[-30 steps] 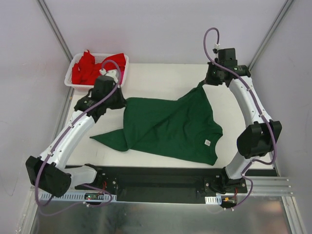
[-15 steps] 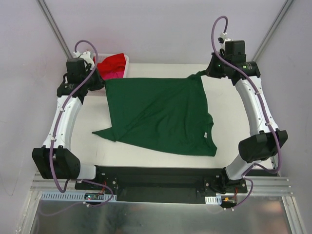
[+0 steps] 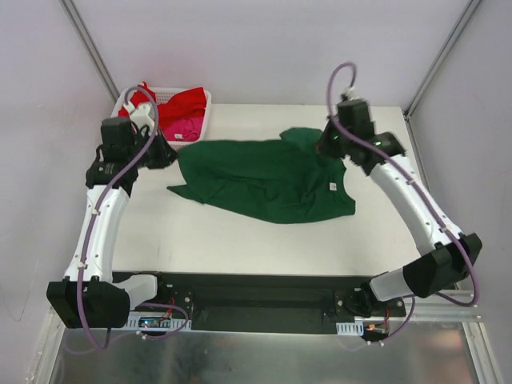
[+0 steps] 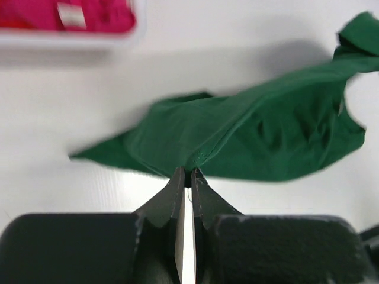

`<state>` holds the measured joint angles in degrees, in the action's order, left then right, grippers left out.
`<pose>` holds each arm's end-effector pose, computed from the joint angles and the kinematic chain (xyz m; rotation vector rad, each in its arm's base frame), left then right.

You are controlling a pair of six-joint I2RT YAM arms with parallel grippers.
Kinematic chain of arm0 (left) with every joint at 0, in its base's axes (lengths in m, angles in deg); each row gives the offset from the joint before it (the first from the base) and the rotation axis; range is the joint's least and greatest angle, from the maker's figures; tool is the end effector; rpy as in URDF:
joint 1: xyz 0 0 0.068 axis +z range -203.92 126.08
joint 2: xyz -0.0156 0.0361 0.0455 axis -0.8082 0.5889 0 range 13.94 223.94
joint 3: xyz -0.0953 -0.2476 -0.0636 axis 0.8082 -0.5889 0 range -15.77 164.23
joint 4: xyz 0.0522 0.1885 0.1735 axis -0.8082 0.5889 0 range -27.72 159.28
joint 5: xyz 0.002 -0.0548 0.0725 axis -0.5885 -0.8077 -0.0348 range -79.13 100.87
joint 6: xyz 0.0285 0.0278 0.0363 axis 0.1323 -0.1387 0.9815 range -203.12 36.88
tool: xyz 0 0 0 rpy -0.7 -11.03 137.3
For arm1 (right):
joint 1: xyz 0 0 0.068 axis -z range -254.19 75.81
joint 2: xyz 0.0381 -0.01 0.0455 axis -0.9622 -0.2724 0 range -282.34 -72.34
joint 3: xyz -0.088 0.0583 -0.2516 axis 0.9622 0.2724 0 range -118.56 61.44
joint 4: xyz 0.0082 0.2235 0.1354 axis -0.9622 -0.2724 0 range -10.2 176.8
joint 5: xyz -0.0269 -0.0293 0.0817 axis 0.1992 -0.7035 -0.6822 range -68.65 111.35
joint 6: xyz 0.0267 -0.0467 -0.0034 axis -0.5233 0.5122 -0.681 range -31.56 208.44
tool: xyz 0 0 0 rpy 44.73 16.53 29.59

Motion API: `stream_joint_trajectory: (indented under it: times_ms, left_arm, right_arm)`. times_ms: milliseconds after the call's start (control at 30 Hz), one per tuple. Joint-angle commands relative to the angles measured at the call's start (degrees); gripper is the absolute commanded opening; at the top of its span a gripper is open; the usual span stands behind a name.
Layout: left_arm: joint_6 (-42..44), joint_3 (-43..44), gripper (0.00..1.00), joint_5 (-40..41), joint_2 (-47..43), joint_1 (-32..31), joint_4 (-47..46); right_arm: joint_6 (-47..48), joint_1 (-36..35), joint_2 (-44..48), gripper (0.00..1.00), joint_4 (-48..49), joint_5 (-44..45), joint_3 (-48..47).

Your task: Fold and stack the t-shirts

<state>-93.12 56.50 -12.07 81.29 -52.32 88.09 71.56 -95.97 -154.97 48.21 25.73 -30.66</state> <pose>0.2573 -0.0066 0.3999 0.0728 1.9338 -0.4845 0.2921 0.1138 0.4215 -0.0423 2.0939 0.3318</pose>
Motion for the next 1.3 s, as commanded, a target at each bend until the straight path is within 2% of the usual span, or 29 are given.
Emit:
stream_joint_trajectory:
  times_ms: [0,133,300,333,400,433,500,533,567,600,633,767,1000,1267]
  left_arm:
    - [-0.9,-13.3,0.0,-3.5,-3.3,0.6,3.2]
    - [-5.5,-21.1,0.0,1.1,-7.3,0.6,6.2]
    - [-7.4,-27.9,0.0,6.8,-10.7,0.5,9.2]
    - [-7.3,-27.8,0.0,7.0,-10.8,0.5,9.3]
    - [-7.1,-26.4,0.0,8.7,-10.0,0.4,10.0]
    - [-6.8,-25.9,0.0,9.1,-9.5,0.4,10.0]
    - [-6.1,-25.0,0.0,11.0,-9.0,0.4,10.1]
    - [-6.2,-24.7,0.0,11.9,-8.8,0.4,10.0]
    - [-6.2,-24.6,0.0,12.5,-8.7,0.4,9.8]
    - [-6.2,-24.3,0.0,13.3,-8.3,0.4,9.5]
    - [-6.2,-24.1,0.0,13.6,-8.0,0.4,9.2]
    - [-6.1,-23.7,0.0,14.1,-7.0,0.4,8.4]
    - [-6.1,-24.3,0.0,14.6,-7.2,0.4,8.0]
    - [-7.0,-25.9,0.0,14.9,-7.7,0.4,7.9]
  right_arm:
    - [-11.7,-7.6,-1.4,0.01,3.8,4.1,13.9]
    - [-16.7,-10.3,-2.3,0.01,3.5,1.0,20.3]
    - [-17.8,-15.1,-10.7,0.01,-2.5,-7.8,19.1]
    - [-17.7,-15.7,-11.7,0.05,-3.2,-8.5,18.6]
    - [-16.2,-17.2,-12.3,0.22,-4.9,-9.3,17.7]
    - [-15.2,-17.4,-11.9,0.47,-6.1,-9.0,15.6]
    - [-13.1,-17.1,-10.1,0.66,-11.4,-5.9,12.8]
    - [-10.0,-16.8,-9.7,0.86,-13.6,-4.7,8.7]
    - [-8.5,-16.1,-9.3,0.95,-15.9,-0.8,6.7]
    - [-6.9,-15.8,-9.0,0.98,-19.9,0.5,4.2]
    - [-3.7,-15.5,-9.2,1.0,-21.6,1.9,0.3]
    - [1.7,-15.0,-11.7,0.99,-24.7,6.9,-5.5]
    - [3.3,-16.5,-22.7,0.76,-19.5,6.5,-6.9]
    - [5.7,-18.1,-33.1,0.73,-17.7,7.7,-15.3]
